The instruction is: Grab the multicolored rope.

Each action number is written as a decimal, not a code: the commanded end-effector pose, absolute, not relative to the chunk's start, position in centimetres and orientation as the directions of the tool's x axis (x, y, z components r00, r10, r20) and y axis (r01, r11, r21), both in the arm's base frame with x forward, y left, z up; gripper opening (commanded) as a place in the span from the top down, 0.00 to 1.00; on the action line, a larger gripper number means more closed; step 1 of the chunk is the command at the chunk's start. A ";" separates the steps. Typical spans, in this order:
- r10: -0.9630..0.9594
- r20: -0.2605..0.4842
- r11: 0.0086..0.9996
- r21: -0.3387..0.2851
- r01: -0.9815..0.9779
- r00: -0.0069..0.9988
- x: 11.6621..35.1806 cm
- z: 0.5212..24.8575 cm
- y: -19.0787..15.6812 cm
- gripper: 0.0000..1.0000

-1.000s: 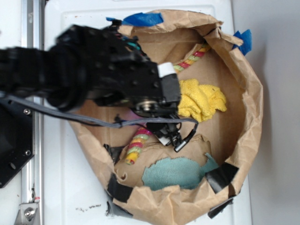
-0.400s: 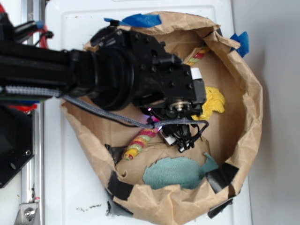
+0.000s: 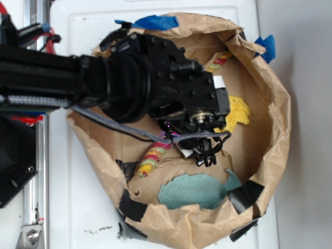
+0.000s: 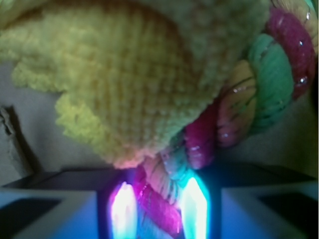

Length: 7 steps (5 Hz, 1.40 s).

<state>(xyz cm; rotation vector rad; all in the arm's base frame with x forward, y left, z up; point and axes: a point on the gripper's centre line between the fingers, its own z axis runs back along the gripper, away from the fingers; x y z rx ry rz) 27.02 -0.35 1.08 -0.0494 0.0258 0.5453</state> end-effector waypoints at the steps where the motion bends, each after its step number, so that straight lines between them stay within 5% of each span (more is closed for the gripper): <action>1: 0.439 0.038 0.898 -0.065 -0.436 0.898 27.2 4.6 2.2 1.00; 3: 0.307 0.058 0.951 -0.051 -0.304 0.950 25.3 13.1 3.7 1.00; 4: 0.254 0.086 0.966 0.031 -0.257 0.963 24.1 15.8 4.0 1.00; 7: 0.168 0.135 0.985 0.027 -0.173 0.976 23.6 18.0 3.0 1.00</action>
